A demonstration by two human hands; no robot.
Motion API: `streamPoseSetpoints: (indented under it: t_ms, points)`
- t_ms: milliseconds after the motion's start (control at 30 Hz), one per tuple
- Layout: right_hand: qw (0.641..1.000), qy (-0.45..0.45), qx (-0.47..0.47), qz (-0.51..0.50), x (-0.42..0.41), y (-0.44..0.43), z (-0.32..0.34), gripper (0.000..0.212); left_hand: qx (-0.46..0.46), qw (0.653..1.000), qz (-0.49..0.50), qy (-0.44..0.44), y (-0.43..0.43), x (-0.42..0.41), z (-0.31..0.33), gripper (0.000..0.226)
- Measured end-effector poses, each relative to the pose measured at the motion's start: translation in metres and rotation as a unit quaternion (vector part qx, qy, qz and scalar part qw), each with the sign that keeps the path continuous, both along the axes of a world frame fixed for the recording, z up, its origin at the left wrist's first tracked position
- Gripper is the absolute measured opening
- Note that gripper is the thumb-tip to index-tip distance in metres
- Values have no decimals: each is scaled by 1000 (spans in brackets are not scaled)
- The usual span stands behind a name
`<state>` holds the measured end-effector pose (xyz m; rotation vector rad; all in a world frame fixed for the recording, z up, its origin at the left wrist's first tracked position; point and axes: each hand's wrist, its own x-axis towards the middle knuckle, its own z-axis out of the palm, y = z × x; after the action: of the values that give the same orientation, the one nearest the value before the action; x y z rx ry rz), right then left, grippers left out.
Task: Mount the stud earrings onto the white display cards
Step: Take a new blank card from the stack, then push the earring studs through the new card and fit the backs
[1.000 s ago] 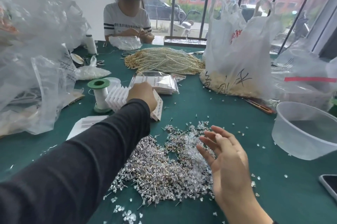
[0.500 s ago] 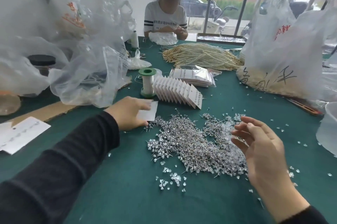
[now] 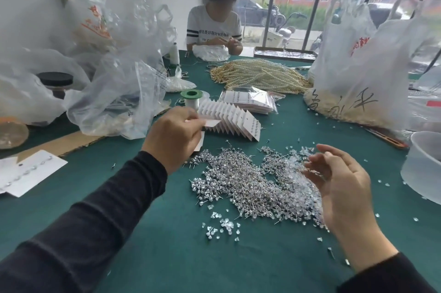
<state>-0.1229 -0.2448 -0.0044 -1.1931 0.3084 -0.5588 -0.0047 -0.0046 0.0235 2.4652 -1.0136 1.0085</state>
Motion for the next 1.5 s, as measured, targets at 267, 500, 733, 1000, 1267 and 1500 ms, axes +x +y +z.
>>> streamPoseSetpoints:
  t_ms: [267,500,733,1000,1267,1500]
  points:
    - [967,108,-12,230,-10,-6,20,59,-449,736,-140,486,-97,-71,19,7]
    - [962,149,85,210,-20,-39,6,73,-186,966,-138,113,-123,-71,-25,2]
    - [988,68,19,134,-21,-59,-6,24,25,961,-215,175,-128,-65,-21,53]
    - [998,61,15,-8,-25,-79,-4,14,284,881,-89,367,-94,-35,-16,90]
    - [997,73,-30,-6,-28,-78,-5,19,208,922,-99,310,-103,-33,-17,24]
    - [995,72,-65,19,-29,-67,-10,19,100,933,-127,321,-101,-35,-24,16]
